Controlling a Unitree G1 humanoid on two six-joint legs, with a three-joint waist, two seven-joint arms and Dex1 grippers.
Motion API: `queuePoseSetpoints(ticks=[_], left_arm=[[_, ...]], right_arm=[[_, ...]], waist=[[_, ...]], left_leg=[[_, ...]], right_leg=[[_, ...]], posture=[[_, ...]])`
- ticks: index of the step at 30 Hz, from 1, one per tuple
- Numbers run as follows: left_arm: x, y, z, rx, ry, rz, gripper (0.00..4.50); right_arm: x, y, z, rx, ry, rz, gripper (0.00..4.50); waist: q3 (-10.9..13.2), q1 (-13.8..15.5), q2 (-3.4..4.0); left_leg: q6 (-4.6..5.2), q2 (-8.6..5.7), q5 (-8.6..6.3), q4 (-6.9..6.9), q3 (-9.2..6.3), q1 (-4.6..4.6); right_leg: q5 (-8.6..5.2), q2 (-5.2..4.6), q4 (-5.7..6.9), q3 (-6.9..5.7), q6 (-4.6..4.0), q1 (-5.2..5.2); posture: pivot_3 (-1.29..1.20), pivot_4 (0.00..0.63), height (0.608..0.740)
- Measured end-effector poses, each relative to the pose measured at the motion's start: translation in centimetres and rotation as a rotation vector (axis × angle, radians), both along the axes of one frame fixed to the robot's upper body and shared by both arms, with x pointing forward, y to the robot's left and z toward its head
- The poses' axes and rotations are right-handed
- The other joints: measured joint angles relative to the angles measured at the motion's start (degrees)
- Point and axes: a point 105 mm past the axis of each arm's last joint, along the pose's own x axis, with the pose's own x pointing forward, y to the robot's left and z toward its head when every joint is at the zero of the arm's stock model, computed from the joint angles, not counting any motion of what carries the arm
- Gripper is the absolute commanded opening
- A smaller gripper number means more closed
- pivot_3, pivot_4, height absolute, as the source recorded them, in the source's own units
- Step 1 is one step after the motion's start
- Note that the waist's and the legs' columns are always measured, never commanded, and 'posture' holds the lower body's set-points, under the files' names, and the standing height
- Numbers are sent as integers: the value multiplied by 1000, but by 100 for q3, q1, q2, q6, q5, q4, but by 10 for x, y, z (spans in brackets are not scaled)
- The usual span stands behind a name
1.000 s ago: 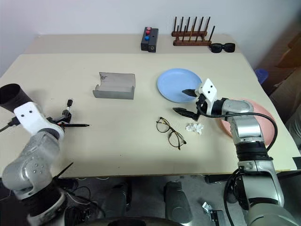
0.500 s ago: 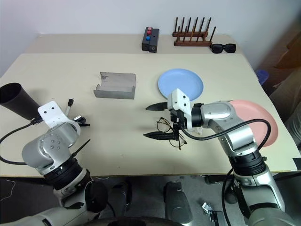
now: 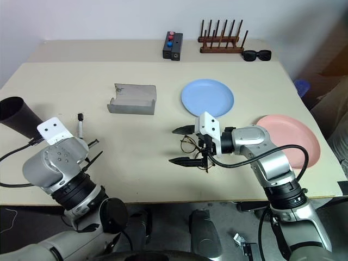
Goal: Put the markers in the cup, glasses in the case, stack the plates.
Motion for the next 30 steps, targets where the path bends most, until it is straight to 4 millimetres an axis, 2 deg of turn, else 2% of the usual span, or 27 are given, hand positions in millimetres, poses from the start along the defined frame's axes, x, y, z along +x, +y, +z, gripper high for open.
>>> queuePoseSetpoints(ticks=[8,17,19,22,26,30], left_arm=[[5,3,11,139,-142,-132,46],[-5,12,65,505,-415,-300,46],[-4,10,88,620,-504,-305,46],[-5,18,119,789,-584,-228,46],[-9,44,148,998,-590,-16,46],[-14,67,163,1090,-592,137,46]], right_arm=[[7,-1,-6,-3,8,-29,4500],[12,-2,-10,25,12,-43,4500],[15,5,-8,68,16,-51,4500],[31,21,12,196,-22,-117,4500],[51,40,43,361,-89,-236,4500],[56,59,46,430,-76,-300,4500]], waist=[[1,-3,-1],[0,13,-3],[2,10,-6],[2,-13,-5],[1,-1,-5],[1,25,-5]], left_leg=[[0,1,0,-3,0,-2],[0,1,0,-4,1,-1],[0,1,0,-5,1,-1],[1,2,1,-8,1,2],[1,3,2,-19,-1,1],[0,3,2,-27,0,-2]], right_leg=[[1,0,0,0,-1,-3],[-1,-2,-1,1,-6,-2],[-1,-3,-1,2,-7,-2],[1,-1,3,2,-8,-7],[10,1,3,1,13,-11],[10,0,1,0,20,-13]], posture=[[0,150,740],[0,150,740],[0,150,740],[0,150,740],[0,150,740],[0,150,740]])
